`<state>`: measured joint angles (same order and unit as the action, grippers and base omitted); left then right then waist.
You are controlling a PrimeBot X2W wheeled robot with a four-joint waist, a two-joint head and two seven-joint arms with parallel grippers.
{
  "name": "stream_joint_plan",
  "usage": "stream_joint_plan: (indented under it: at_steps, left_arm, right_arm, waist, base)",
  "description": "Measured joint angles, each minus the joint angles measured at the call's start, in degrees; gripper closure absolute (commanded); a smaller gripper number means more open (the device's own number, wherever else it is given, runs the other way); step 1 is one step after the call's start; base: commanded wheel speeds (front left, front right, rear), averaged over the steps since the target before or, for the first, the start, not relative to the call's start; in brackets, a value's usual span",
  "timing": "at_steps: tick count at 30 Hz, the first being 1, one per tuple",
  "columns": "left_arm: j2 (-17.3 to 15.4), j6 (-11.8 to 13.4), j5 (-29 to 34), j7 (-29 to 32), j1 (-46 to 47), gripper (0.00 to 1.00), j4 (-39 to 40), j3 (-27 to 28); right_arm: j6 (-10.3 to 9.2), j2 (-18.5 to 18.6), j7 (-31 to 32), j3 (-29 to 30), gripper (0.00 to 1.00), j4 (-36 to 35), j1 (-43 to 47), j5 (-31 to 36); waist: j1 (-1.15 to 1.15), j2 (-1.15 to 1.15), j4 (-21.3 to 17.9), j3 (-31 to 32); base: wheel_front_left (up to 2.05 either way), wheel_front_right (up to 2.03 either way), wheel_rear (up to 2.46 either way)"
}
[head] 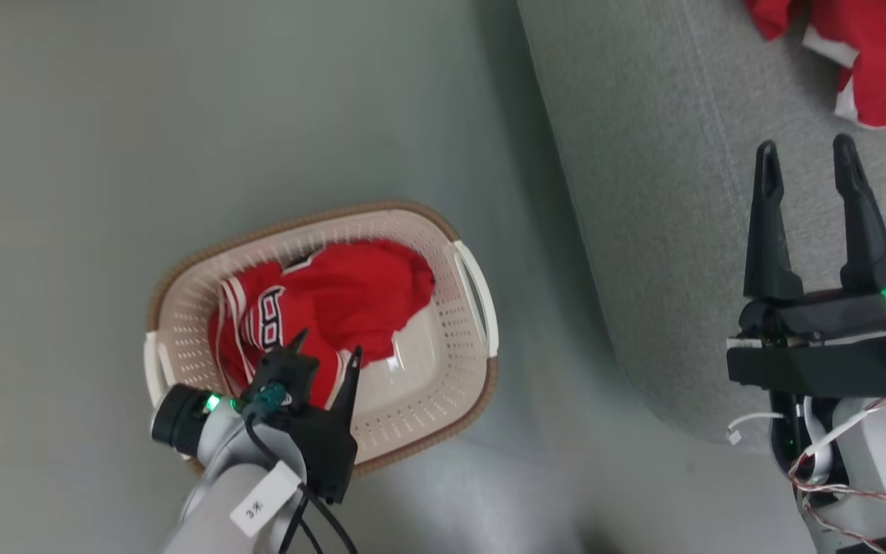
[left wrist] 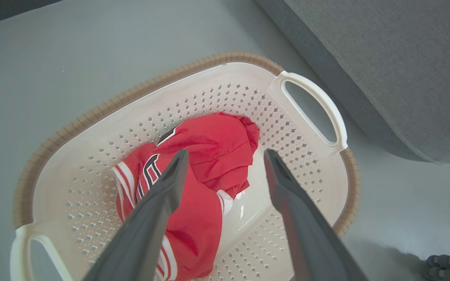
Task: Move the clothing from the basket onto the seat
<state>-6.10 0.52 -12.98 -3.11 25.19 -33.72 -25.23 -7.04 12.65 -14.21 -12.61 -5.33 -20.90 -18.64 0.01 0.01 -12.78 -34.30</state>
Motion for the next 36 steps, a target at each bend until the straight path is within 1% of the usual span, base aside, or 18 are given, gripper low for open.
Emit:
stream_joint_plan:
  at_steps: [7,11,15,19,23,29,36]
  left_arm:
    - [-0.2,0.5,0.5,0.6,4.4,0.0,-2.4,0.4]
    - [-1.2,0.6,0.6,1.0,7.6,0.0,-3.5,1.2]
    - [-1.9,1.3,0.9,1.2,10.6,0.0,-4.2,2.2]
    - [-2.9,2.6,2.3,2.0,13.4,0.0,-5.2,2.8]
    - [-3.1,2.8,2.5,2.0,14.7,0.0,-6.8,3.2]
    - [-3.2,3.2,3.0,1.5,16.2,0.0,-8.8,3.0]
    - [-3.2,4.0,3.6,1.0,18.6,0.0,-10.7,3.0]
  right_arm:
    - [0.0,-0.3,0.0,0.0,0.0,-1.5,-2.5,0.0]
    - [0.05,-0.6,0.0,0.1,0.0,-2.3,-4.4,0.0]
    - [0.07,-1.0,-0.1,0.1,0.0,-3.0,-6.1,0.0]
    - [0.08,-1.2,-0.1,0.3,0.0,-3.5,-8.0,0.1]
    - [0.34,-1.7,-0.1,0.3,0.0,-2.8,-9.5,0.5]
    - [0.49,-2.4,-0.5,0.2,0.0,-1.6,-10.6,0.5]
    - [0.99,-2.9,-0.5,0.1,0.0,-0.7,-11.8,0.6]
  waist:
    - [0.0,0.0,-1.2,-5.4]
    - [0.0,0.0,-1.6,-9.3]
    - [0.0,-0.01,-1.7,-12.4]
    - [0.0,-0.01,-1.8,-15.5]
    - [0.0,0.0,-1.9,-18.2]
    - [0.0,0.0,-2.0,-21.0]
    - [-0.01,-0.01,-2.4,-22.2]
  base:
    - [0.0,0.0,0.0]
    - [0.0,0.0,0.0]
    - [0.0,0.0,0.0]
    - [0.0,0.0,0.0]
    - [0.0,0.0,0.0]
    - [0.0,0.0,0.0]
    - [0.0,0.0,0.0]
